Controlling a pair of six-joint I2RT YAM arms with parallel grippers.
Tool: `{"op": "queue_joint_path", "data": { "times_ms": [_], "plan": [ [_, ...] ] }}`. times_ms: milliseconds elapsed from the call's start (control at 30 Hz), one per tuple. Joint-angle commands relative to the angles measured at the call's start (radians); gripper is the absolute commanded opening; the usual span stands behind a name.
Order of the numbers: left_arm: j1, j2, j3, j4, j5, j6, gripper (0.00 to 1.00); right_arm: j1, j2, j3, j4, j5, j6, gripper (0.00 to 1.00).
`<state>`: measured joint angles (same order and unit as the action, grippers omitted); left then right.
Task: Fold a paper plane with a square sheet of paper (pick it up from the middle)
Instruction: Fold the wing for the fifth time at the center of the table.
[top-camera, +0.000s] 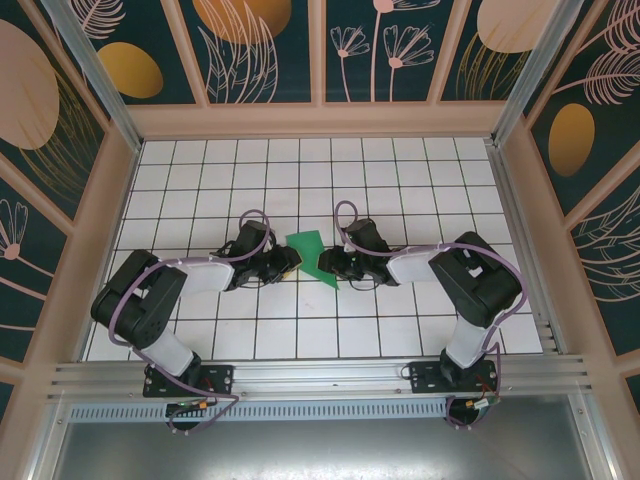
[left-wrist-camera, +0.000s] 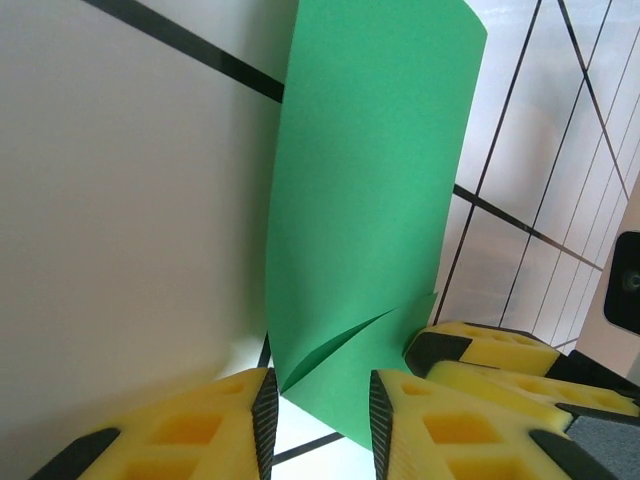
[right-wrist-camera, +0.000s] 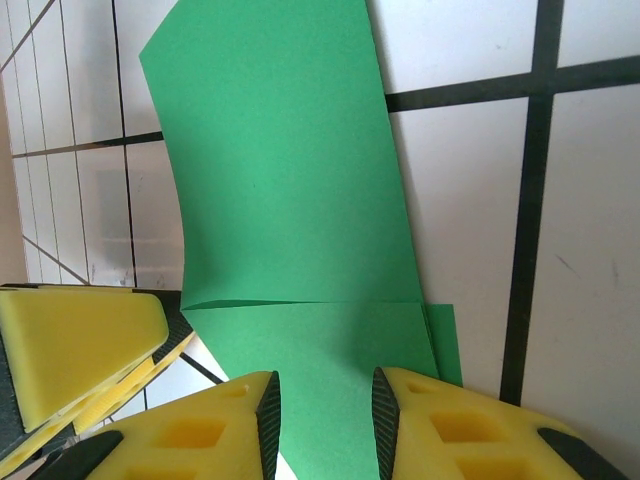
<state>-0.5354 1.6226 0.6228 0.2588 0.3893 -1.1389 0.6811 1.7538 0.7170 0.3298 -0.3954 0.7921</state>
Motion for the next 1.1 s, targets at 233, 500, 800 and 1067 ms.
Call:
{"op": "queue_joint_path", "data": {
  "times_ms": [233, 500, 800, 1067],
  "plan": [
    [-0.004, 0.025, 0.029, 0.045, 0.033, -0.005, 0.34, -0.023, 0.025, -0.051, -0.089, 0.035, -0.004, 0.34],
    [-0.005, 0.05, 0.031, 0.083, 0.045, -0.014, 0.27, -0.018, -0.03, -0.079, -0.035, 0.015, -0.083, 0.42],
    [-0.004, 0.063, 0.043, 0.126, 0.087, -0.024, 0.09, -0.013, -0.145, -0.038, -0.043, 0.042, -0.284, 0.58],
    [-0.004, 0.039, 0.062, 0.109, 0.088, -0.02, 0.0, 0.042, -0.282, -0.048, -0.091, 0.286, -0.469, 0.75]
  ]
}}
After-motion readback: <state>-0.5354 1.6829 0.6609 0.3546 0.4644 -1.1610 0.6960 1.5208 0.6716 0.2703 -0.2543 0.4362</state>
